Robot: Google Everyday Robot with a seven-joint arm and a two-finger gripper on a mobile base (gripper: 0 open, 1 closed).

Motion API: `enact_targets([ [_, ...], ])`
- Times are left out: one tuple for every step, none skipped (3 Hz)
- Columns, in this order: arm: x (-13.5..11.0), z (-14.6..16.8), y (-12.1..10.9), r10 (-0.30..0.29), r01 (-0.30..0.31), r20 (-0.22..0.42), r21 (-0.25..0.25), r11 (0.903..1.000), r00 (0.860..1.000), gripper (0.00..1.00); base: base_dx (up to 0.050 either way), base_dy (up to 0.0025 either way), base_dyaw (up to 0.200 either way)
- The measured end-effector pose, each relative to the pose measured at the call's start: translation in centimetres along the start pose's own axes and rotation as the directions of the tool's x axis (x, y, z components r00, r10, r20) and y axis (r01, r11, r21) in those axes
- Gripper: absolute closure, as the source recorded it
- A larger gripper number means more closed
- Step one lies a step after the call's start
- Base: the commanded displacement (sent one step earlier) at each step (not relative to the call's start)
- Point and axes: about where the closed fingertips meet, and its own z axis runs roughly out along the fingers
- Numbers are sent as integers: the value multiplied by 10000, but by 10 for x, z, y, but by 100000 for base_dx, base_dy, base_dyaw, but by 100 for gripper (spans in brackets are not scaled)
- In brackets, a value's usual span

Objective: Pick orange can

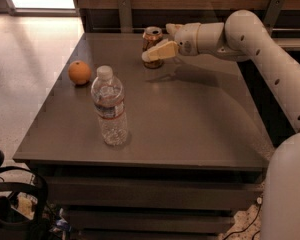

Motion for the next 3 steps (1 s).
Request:
enact_targets([
  [3,4,2,27,-26,118,-76,10000,9999,21,0,0,0],
  [3,7,4,35,-33,113,-119,9999,9999,44,0,0,0],
  [3,10,5,40,-38,115,-170,9998,9999,67,0,0,0],
])
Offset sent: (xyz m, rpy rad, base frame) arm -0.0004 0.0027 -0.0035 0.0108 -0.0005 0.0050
